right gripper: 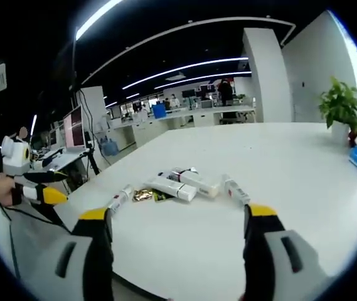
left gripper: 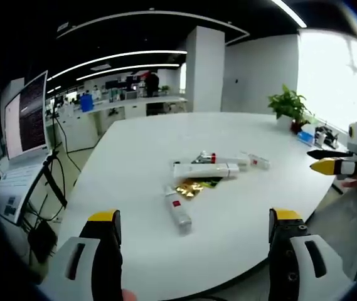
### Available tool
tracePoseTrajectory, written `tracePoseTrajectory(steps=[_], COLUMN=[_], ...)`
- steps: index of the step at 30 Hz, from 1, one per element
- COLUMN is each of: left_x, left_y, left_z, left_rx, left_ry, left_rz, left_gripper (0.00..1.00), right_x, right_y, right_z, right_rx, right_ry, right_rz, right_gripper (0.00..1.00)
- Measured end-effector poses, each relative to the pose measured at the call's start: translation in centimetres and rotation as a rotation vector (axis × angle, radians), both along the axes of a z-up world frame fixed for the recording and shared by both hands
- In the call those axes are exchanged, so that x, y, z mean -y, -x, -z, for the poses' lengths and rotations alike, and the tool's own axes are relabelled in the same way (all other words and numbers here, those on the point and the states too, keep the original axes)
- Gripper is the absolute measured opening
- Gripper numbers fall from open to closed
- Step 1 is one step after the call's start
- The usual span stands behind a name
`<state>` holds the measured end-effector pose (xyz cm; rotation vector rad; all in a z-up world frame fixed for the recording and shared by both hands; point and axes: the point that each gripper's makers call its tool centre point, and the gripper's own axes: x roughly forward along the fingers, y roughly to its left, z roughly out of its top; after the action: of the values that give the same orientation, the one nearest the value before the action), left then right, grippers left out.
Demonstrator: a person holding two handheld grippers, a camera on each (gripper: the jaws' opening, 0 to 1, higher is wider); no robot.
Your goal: Arrange the skincare products in the storage area until every visible bottle or jar stands upright without overlapping.
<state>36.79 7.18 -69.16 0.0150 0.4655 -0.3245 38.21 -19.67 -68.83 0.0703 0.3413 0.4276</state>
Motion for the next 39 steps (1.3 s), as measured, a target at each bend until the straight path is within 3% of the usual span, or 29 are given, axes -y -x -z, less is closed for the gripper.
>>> tracePoseTrajectory(steps=[27, 39], left_x=[0.0, -0.1], left_y=[0.0, 0.0], left_z=[0.0, 0.1], left_rx=[-0.004, -0.009], left_ry=[0.012, 0.014], left_rz=[0.005, 0.004], left_gripper=[0.95, 0.95], right_x=[-0.3, 1.7], right_y=[0.1, -2.7], right_z=[-0.2, -1.9], right_rx=[-0.046, -0.018], right_ry=[-0.012, 0.053], right_rz=[0.010, 0.002], right_gripper=[0.85, 0.82])
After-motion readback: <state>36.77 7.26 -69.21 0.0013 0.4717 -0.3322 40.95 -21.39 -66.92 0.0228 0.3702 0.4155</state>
